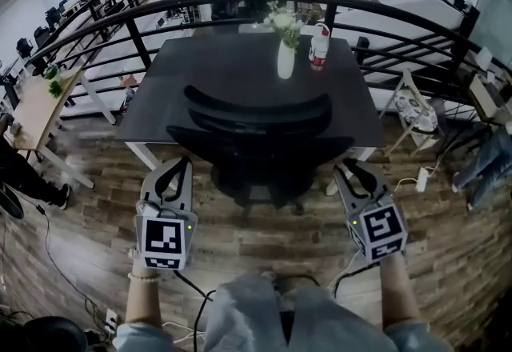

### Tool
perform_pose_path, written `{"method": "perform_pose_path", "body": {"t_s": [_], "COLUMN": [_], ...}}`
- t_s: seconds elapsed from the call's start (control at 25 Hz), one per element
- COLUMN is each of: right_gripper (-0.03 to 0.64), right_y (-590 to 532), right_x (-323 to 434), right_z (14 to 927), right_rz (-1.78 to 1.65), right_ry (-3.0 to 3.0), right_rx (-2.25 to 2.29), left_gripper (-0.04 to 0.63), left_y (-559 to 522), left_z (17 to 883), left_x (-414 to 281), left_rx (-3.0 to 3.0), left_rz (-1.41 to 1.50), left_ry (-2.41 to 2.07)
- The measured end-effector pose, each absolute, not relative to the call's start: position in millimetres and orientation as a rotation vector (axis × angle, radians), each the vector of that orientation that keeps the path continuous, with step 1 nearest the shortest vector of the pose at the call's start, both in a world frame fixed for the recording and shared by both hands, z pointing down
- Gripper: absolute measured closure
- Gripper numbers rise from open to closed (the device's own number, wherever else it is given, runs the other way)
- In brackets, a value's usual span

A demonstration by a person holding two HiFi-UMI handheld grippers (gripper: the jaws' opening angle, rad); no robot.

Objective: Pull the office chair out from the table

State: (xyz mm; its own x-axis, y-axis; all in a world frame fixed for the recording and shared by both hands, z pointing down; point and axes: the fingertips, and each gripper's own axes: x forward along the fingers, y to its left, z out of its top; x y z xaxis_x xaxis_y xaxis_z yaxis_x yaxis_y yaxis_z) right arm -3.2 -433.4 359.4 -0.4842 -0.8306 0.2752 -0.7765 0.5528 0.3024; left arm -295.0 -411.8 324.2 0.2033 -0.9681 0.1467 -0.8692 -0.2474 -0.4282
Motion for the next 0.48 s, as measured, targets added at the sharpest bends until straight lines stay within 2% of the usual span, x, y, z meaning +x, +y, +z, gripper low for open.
{"method": "perform_pose_path", "body": {"t_s": [0.08,0.32,0.48], "right_gripper": [0.498,0.44,0.403], "right_y": [-442,-466,-483], "right_x": [-5,-4,-4], "right_z": [361,377,389], "right_rz": [-0.247,-0.46,-0.553], "right_ry": [-2.366,-2.195,-2.09], "right_rx": [1.269,1.135,1.008], "left_gripper": [0.57,0.454,0.431], "left_y": [-426,-454,-471], "left_z": [334,363,377], "left_x": [-301,-318,-327], "left_rx": [-2.195,-2.133,-2.05], "left_rz": [-0.658,-0.856,-0.99], "left_ry": [1.677,1.508,1.397]}}
